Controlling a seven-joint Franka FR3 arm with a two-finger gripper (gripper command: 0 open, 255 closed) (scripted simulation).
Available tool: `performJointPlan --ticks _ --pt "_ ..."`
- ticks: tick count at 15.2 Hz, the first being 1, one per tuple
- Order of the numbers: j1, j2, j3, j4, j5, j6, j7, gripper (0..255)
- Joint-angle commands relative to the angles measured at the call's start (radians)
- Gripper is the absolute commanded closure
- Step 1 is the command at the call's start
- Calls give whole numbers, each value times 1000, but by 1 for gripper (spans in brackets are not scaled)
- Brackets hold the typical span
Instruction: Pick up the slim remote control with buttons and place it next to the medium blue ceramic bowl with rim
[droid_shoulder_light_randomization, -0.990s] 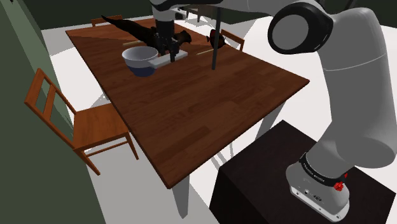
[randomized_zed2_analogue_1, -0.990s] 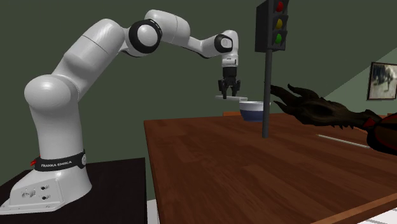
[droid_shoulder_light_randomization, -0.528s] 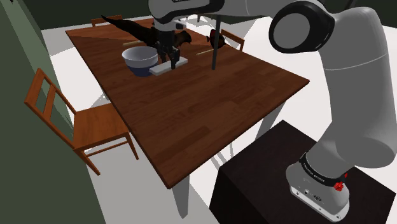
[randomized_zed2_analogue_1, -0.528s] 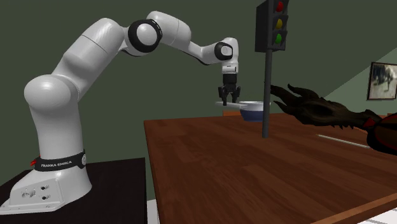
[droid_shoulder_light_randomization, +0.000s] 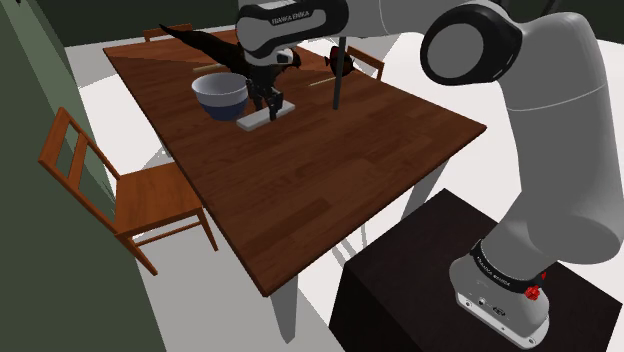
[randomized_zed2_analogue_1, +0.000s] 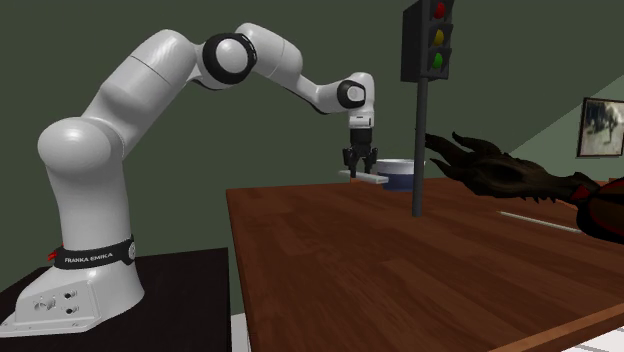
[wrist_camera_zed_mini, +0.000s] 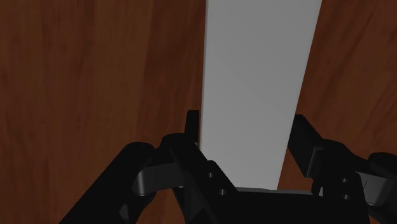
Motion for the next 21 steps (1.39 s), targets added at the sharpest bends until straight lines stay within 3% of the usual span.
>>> performJointPlan --ticks 1,8,16,17,21 --pt "-1 2 0 -24 0 27 0 255" --pt "-2 27 -2 -80 -3 107 1 255" --pt "-2 27 -2 -80 -3 107 1 255" --pt "-2 27 -2 -79 -3 107 1 0" --pt "-2 27 -2 -79 -3 107 1 0"
